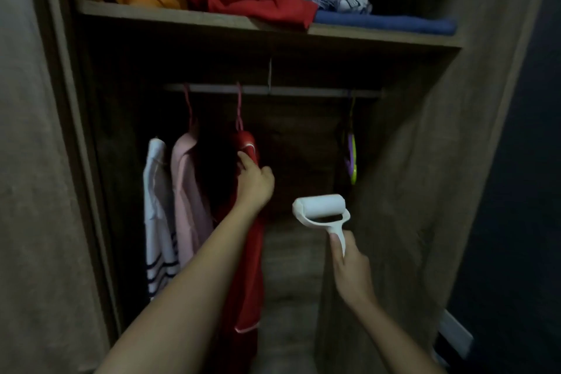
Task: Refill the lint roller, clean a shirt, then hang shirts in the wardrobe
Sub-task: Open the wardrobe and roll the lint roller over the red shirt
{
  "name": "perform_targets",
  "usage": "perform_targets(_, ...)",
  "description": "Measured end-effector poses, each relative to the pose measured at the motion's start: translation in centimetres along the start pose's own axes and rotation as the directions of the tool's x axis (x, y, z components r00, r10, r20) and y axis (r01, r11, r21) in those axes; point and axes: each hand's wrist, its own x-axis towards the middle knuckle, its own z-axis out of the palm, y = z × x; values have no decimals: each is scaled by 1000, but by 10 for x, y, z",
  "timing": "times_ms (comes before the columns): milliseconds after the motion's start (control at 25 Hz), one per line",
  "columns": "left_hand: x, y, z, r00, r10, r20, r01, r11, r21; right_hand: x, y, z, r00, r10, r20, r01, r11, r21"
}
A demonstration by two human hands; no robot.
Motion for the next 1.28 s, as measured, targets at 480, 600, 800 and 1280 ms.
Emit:
perform_targets(480, -234, -43, 195, 960, 279, 34, -273, 954, -126, -151, 129, -174, 954, 271, -132, -301, 875, -380)
perform_targets(600, -342, -32, 274, 943, 224, 248, -193, 971, -144, -229, 193, -270, 905, 383, -184, -422, 764, -488)
perform_targets(800, -527, 13, 406, 783, 294, 549, -262, 955, -138, -367, 284, -425, 744, 536, -400, -666, 539, -516)
perform_targets(1280, -776, 16, 528, 108, 172, 979, -635, 770, -65, -571, 362, -565, 333, 715, -615, -942, 285, -179)
